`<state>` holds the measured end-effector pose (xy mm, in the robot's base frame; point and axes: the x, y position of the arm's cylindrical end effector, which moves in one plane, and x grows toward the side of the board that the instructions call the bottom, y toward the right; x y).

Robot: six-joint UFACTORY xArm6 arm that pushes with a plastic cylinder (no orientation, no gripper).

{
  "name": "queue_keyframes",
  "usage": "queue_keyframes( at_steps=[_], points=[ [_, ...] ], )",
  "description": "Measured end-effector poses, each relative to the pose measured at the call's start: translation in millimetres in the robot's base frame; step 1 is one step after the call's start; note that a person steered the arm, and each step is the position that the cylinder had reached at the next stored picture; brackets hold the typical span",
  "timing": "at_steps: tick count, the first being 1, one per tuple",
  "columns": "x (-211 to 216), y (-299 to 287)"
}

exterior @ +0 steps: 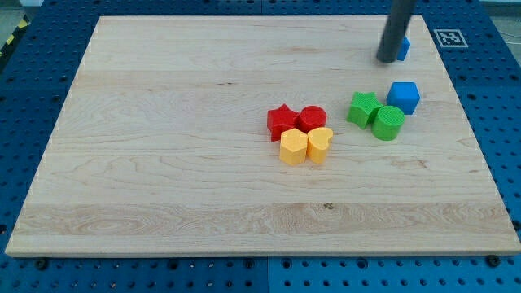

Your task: Push the blue triangle to the top right side of the board

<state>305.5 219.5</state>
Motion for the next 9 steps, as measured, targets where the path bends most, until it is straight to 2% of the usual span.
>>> queue_keyframes(
  at_steps=[1, 3, 4, 5, 9],
  points=[
    [-1, 12],
    [-7, -57],
    [-45, -49],
    [-45, -16],
    [5, 33]
  ],
)
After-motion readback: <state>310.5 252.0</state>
